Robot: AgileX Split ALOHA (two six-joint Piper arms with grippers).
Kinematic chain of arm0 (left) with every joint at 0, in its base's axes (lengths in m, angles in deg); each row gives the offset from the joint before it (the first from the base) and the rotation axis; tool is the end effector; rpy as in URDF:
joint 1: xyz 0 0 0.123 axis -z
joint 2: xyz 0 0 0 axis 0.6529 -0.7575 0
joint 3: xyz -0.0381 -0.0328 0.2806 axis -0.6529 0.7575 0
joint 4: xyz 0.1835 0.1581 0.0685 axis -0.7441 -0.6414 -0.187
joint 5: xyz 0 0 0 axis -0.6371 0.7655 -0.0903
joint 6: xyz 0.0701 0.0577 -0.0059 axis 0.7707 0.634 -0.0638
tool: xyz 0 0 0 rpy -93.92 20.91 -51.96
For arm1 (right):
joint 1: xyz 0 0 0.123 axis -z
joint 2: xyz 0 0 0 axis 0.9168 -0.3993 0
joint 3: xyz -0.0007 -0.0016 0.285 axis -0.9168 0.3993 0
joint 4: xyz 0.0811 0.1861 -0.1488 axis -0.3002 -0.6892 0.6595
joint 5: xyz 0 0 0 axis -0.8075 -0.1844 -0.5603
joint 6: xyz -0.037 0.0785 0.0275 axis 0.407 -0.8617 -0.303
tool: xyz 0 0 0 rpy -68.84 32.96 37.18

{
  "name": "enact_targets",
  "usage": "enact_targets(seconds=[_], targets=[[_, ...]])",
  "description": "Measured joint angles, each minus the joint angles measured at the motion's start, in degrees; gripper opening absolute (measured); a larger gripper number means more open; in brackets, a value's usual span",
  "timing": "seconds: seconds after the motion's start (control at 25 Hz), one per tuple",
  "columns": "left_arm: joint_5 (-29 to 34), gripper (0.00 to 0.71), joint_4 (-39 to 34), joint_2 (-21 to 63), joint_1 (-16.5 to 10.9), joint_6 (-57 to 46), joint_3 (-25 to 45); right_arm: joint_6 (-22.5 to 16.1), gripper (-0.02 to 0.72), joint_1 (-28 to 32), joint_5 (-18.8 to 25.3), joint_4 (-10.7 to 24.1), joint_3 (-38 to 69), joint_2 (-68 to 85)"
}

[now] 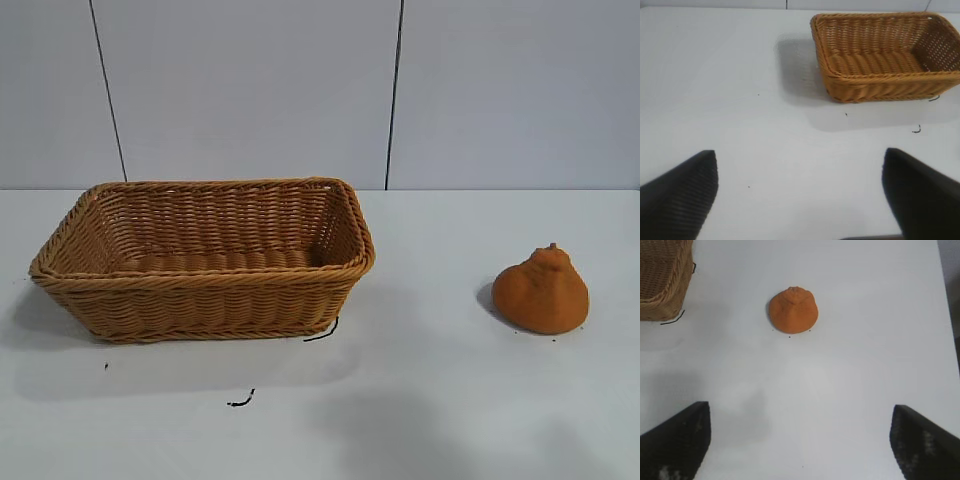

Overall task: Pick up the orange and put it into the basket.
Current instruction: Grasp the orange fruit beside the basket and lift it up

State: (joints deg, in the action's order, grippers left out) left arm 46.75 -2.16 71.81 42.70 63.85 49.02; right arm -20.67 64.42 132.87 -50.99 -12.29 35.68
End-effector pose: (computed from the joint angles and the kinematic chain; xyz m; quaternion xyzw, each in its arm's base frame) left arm -0.0052 -0.0041 0.2776 0.0156 0.8553 -0.0359 0.5167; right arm 0.1346 0.0086 0.3330 0.0007 0.9451 0.0340 0.3251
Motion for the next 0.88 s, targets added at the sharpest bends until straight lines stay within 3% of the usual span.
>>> enact_targets(seconds=[0.16, 0.4, 0.64, 0.88], targets=[[0.0, 0.639, 0.0, 0.0, 0.0, 0.0, 0.0, -0.3, 0.695, 0.0, -0.4, -2.7, -7.8, -16.3], [0.0, 0.639, 0.0, 0.0, 0.0, 0.0, 0.0, 1.2, 0.695, 0.0, -1.3, -3.3, -20.2, -38.0], [0.0, 0.639, 0.0, 0.0, 0.0, 0.0, 0.0, 1.5, 0.695, 0.0, -0.9, -5.3, -32.0, -54.1], [0.0, 0.639, 0.0, 0.0, 0.0, 0.0, 0.0, 1.5, 0.695, 0.0, -0.4, -6.1, -37.0, -64.9]])
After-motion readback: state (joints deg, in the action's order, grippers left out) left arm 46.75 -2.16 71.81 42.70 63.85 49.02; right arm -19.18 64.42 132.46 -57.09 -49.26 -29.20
